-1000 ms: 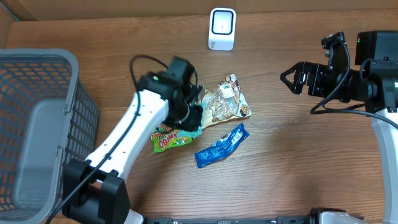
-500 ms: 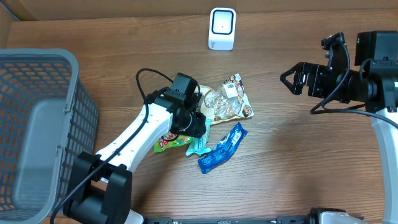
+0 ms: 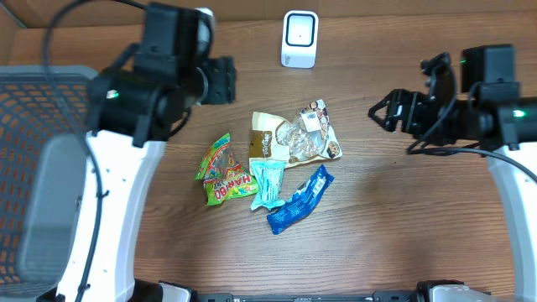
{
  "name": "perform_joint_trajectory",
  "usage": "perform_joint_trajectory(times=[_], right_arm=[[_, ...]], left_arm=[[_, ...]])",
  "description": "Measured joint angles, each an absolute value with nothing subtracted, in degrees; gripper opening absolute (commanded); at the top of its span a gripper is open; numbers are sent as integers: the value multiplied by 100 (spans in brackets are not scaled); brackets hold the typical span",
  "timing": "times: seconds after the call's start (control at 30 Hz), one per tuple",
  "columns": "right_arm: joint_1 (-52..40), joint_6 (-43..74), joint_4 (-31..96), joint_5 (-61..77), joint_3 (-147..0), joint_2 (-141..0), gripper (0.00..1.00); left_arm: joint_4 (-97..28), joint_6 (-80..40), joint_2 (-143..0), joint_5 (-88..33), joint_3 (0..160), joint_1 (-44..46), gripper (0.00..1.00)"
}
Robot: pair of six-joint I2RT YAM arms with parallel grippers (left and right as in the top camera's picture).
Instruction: Scan the item barcode
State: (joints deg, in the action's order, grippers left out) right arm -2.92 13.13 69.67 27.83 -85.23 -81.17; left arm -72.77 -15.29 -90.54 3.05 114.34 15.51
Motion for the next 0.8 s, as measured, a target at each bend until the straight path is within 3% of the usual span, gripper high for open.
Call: perform_joint_trajectory(times=[0.2,0.23,0.27,0.47,0.8], right_arm=[[-1044,2324,6571,2327,-7752,-8405,86],[-1177,2447,6401,2294,-7609,-8495,86],[-1264,2523,6298,2283,-7529,-8569,84],[-1944,3050,5498,2287,-7271,-9000,78],[-3415,3470,4460,2209,-7269,-9596,79]], left_arm=[[-7343,-1717,-9118,576,11528,1055,74],[-7356,-1728,-9137,598,11528,1020,82],[-7384,-1754,-9159,620,11528,1000,100],[-7481,-1796,-9253,628,11528,1002,100],[-7509,-1796,-9406,624,11528,1002,100]])
